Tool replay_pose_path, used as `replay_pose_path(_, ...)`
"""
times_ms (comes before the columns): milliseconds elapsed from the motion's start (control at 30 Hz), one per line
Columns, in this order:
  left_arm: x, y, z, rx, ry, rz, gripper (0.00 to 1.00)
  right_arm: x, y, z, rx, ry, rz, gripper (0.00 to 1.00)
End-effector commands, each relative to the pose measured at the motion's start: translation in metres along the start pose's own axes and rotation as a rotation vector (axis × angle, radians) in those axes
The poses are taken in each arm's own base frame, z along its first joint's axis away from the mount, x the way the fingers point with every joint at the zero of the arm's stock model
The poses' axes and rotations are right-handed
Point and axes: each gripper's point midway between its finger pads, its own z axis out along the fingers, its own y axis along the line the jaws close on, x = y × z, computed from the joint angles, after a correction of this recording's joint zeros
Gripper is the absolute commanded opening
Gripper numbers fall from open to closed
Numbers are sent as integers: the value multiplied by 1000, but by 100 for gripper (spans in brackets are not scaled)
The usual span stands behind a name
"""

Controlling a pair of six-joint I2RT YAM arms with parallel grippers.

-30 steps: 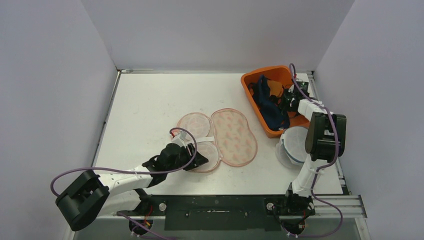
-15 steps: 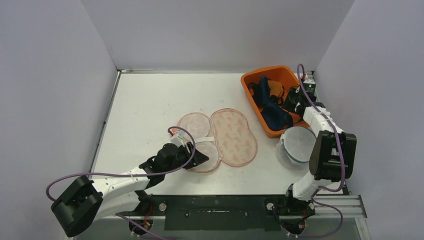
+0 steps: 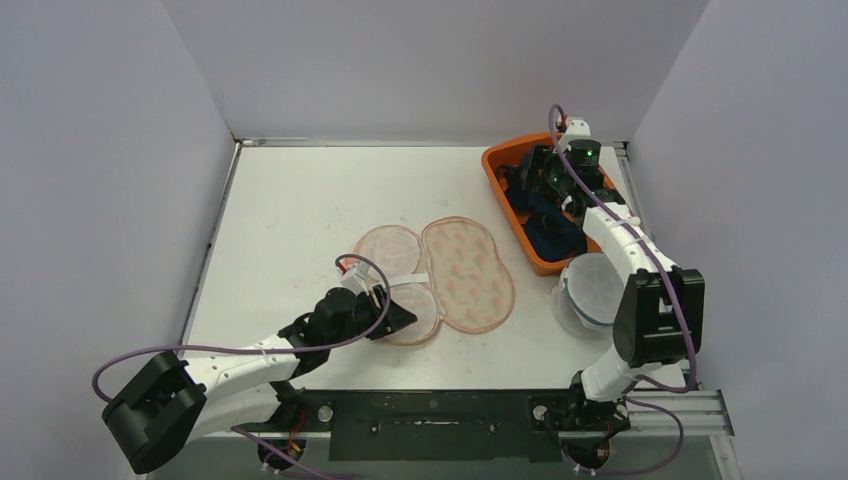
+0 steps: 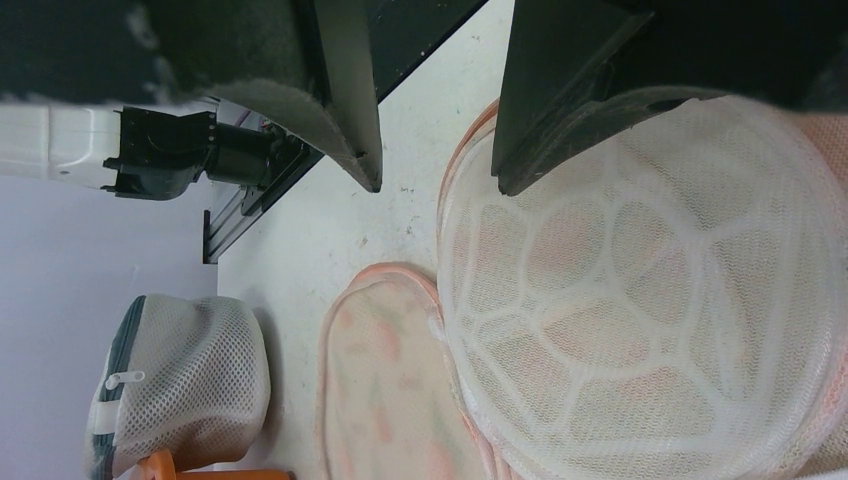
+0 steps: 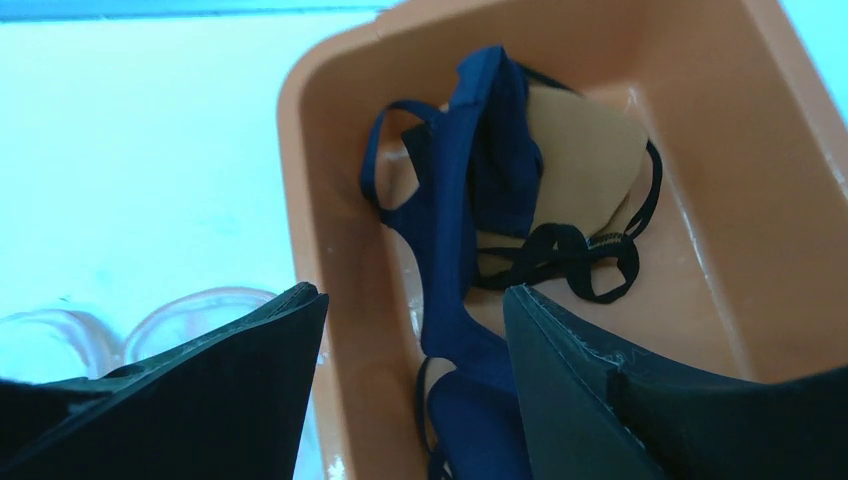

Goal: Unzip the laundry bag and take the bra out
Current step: Adjust the bra in the bin.

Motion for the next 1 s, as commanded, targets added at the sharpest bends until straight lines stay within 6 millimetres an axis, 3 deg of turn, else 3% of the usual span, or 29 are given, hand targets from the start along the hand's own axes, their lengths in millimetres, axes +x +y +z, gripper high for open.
replay_pose_path(0, -9, -12, 1, 25, -33, 7, 43, 0, -8, 19, 7, 8, -63, 65)
replay_pose_path(233, -10, -10, 4, 1, -33, 15, 43, 26, -20, 46, 38, 85, -87, 64)
replay_pose_path(367, -10, -8, 6, -11, -27, 13, 43, 26, -30, 50, 76, 64, -82, 30)
replay_pose_path(467, -11, -8, 9, -18, -31, 17, 43, 24, -42, 50, 127, 36, -72, 18)
replay_pose_path(700, -9, -1, 14, -46, -15, 20, 43, 23, -86, 59, 272, 8, -68, 14)
replay_pose_path(867, -9, 6, 17, -72, -17, 21, 43, 40, -105, 74, 310, 36, -65, 15)
replay_pose_path(967, -10, 10, 20, -88, -15, 20, 43, 56, -132, 81, 363, 76, -44, 22)
